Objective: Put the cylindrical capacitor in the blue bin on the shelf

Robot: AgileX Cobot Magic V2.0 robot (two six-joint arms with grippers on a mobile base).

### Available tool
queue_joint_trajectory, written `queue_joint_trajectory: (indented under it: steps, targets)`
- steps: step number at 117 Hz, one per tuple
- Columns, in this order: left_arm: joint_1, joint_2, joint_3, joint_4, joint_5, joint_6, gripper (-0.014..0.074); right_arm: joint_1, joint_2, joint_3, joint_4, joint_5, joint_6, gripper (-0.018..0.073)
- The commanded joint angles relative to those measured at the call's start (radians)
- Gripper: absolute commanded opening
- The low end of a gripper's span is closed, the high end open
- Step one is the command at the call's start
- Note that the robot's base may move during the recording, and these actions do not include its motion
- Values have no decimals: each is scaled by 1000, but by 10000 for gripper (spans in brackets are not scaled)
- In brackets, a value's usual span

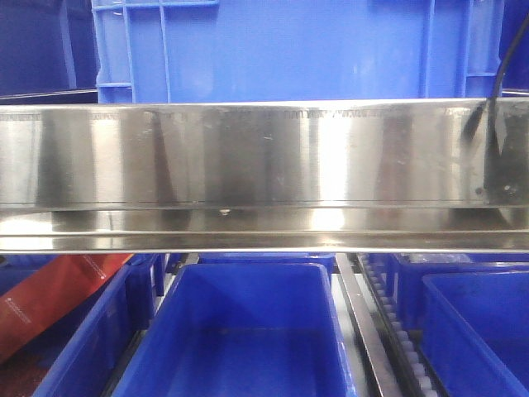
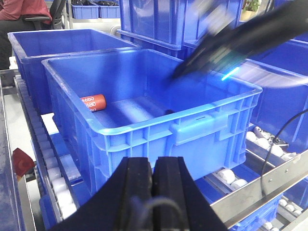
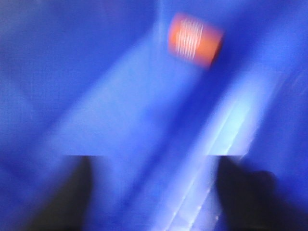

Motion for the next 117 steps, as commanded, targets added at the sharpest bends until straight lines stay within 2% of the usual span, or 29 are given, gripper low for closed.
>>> queue_joint_trajectory:
  steps: [1,6,18,32,51,91,117]
  targets:
    - [0,-7,2,-5,-26,-9,-111,-10,-92,10,-9,-4,-7,-92]
    - [0,-7,2,-3,-26,-9,-111,-9,-134,32,-17,-14,-7,-172]
    - [0,-7,2,0,-26,-9,-111,-9,-249,124,-62,-39,-7,-158]
    - [0,-7,2,5,-28,-9,-111,-9,-385,271,-68,-74,-7,-158]
    - [0,-7,2,28,-30,-9,-111,-9,-595,529,-67,-207,-7,-158]
    - [0,-7,2,28,-34,-9,-111,-9,-1014,1058,-85,-454,-7,-158]
    - [0,-7,2,28,-34,-9,-111,-9,-1190,1272,-85,-561,-7,-158]
